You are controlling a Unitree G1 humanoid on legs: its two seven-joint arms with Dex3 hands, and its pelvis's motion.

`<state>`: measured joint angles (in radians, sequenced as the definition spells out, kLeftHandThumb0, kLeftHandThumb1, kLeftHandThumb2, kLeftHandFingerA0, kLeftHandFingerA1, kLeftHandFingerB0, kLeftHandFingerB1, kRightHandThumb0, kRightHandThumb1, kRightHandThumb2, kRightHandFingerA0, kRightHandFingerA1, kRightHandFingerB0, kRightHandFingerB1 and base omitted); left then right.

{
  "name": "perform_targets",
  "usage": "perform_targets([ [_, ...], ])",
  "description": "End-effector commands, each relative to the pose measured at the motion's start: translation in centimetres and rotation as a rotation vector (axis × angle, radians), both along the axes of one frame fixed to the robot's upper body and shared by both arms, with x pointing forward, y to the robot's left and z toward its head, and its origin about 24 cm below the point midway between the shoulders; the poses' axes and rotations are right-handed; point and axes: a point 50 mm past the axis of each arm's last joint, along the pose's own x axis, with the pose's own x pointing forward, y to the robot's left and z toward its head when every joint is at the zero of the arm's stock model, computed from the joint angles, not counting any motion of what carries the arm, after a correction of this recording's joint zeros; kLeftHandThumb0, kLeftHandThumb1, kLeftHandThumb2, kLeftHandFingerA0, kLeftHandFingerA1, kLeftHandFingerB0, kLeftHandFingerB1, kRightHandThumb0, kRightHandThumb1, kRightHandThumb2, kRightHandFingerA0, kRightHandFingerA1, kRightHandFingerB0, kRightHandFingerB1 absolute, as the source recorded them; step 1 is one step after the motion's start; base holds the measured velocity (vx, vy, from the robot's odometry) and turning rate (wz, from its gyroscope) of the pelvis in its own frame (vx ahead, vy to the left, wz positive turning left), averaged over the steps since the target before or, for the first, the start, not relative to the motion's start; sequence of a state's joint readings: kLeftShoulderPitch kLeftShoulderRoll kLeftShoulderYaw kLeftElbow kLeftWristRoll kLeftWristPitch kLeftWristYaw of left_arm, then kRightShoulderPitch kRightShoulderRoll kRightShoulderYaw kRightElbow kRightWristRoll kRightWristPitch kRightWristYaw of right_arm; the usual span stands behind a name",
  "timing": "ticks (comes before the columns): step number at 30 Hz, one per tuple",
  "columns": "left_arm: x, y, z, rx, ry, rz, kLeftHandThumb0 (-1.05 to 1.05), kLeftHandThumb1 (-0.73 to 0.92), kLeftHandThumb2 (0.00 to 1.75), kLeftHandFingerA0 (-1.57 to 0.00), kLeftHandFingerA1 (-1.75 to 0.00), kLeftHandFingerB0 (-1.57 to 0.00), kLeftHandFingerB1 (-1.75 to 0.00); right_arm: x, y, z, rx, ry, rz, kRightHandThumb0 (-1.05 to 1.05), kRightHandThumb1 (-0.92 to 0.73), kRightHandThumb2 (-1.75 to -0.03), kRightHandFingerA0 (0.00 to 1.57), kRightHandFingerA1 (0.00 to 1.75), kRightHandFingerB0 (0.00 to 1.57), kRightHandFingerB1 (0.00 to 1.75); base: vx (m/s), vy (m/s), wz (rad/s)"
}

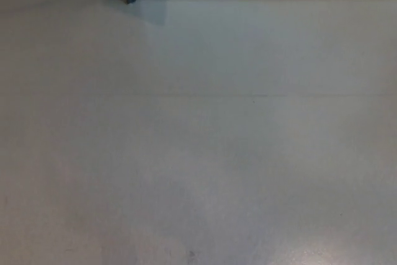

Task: The robot walks towards an open cabinet and lifts its left hand to push the door towards the right to close it.

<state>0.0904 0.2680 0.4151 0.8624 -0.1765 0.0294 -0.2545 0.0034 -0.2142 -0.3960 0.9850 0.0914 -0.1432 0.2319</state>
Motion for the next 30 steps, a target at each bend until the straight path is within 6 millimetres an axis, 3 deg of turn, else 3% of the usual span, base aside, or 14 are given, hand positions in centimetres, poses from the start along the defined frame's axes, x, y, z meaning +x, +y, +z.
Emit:
perform_targets([
  [1,1.3,0.5,1.6,-0.139,-0.182,0.073,-0.61,0.85,0.66,-0.2,-0.35,-0.19,-0.29,0.7,-1.0,1.3,0.084,-0.207,-0.061,-0.33,-0.62,-1.16,0.0,0.48,0.0,0.49,0.05,0.181,-0.11],
  [7,3.2,-0.4,2.4,-0.15,-0.225,0.127,-0.61,0.85,0.65,-0.25,-0.36,-0.21,-0.3,2.2,-0.9,2.3,0.082,-0.294,-0.11,-0.32,-0.64,-1.17,0.0,0.47,0.0,0.49,0.14,0.297,-0.24],
  [8,3.7,-0.6,2.3,-0.151,-0.234,0.139,-0.61,0.84,0.65,-0.24,-0.36,-0.22,-0.3,2.6,-0.7,2.5,0.083,-0.31,-0.132,-0.68,-0.83,-0.99,0.18,0.45,0.09,0.39,0.21,0.22,0.0],
  [9,3.9,-0.8,2.3,-0.152,-0.236,0.144,-0.61,0.84,0.65,-0.24,-0.36,-0.22,-0.3,2.7,-0.7,2.5,0.084,-0.317,-0.141,-0.68,-0.83,-0.99,0.18,0.45,0.09,0.39,0.22,0.2,-0.02],
  [10,3.1,-0.8,1.5,-0.178,-0.221,0.17,-0.6,0.86,0.66,-0.2,-0.36,-0.19,-0.3,1.7,-0.6,1.9,0.086,-0.292,-0.14,-0.32,-0.63,-1.16,0.01,0.47,0.01,0.49,0.23,0.176,0.04],
  [11,2.3,-0.8,0.9,-0.186,-0.197,0.186,-0.58,0.86,0.66,-0.21,-0.37,-0.19,-0.3,0.6,-0.5,1.3,0.082,-0.264,-0.137,-0.67,-0.82,-0.98,0.17,0.45,0.07,0.4,0.24,0.08,0.03],
  [15,0.6,-0.5,0.0,-0.138,-0.109,0.145,-0.6,0.86,0.66,-0.24,-0.36,-0.2,-0.3,-2.4,-0.8,-0.2,0.004,-0.079,-0.037,-0.68,-0.84,-0.96,0.2,0.45,0.13,0.4,0.26,-0.018,0.12],
  [22,0.3,0.4,0.1,-0.103,-0.106,0.139,-0.6,0.85,0.65,-0.3,-0.38,-0.23,-0.3,-1.9,-0.4,0.0,0.04,-0.128,-0.011,-0.71,-0.82,-1.0,0.18,0.45,0.09,0.39,0.38,-0.149,0.1],
  [24,0.2,0.2,0.0,-0.089,-0.091,0.115,-0.6,0.85,0.65,-0.3,-0.37,-0.23,-0.3,-1.7,-0.4,0.1,0.033,-0.133,0.001,-0.7,-0.83,-1.0,0.17,0.44,0.09,0.39,0.65,-0.043,0.19],
  [25,0.2,0.2,-0.1,-0.084,-0.085,0.107,-0.6,0.85,0.65,-0.29,-0.36,-0.22,-0.3,-1.7,-0.4,0.1,0.025,-0.134,0.009,-0.32,-0.63,-1.16,0.01,0.47,0.01,0.48,0.39,-0.184,-0.02],
  [27,0.2,0.2,-0.1,-0.083,-0.083,0.105,-0.6,0.85,0.65,-0.29,-0.36,-0.22,-0.3,-1.7,-0.4,0.2,0.022,-0.134,0.012,-0.32,-0.63,-1.16,0.01,0.47,0.01,0.48,0.33,-0.172,-0.03],
  [28,0.1,0.2,-0.1,-0.076,-0.071,0.093,-0.6,0.87,0.65,-0.28,-0.35,-0.2,-0.29,-1.8,-0.5,0.1,0.016,-0.127,0.004,-0.68,-0.84,-0.99,0.16,0.44,0.08,0.4,0.3,-0.118,0.0],
  [30,0.0,0.2,-0.2,-0.073,-0.062,0.088,-0.6,0.87,0.65,-0.28,-0.36,-0.19,-0.29,-2.0,-0.8,0.0,0.001,-0.101,-0.003,-0.69,-0.83,-1.0,0.17,0.44,0.08,0.4,0.29,-0.103,-0.05],
])
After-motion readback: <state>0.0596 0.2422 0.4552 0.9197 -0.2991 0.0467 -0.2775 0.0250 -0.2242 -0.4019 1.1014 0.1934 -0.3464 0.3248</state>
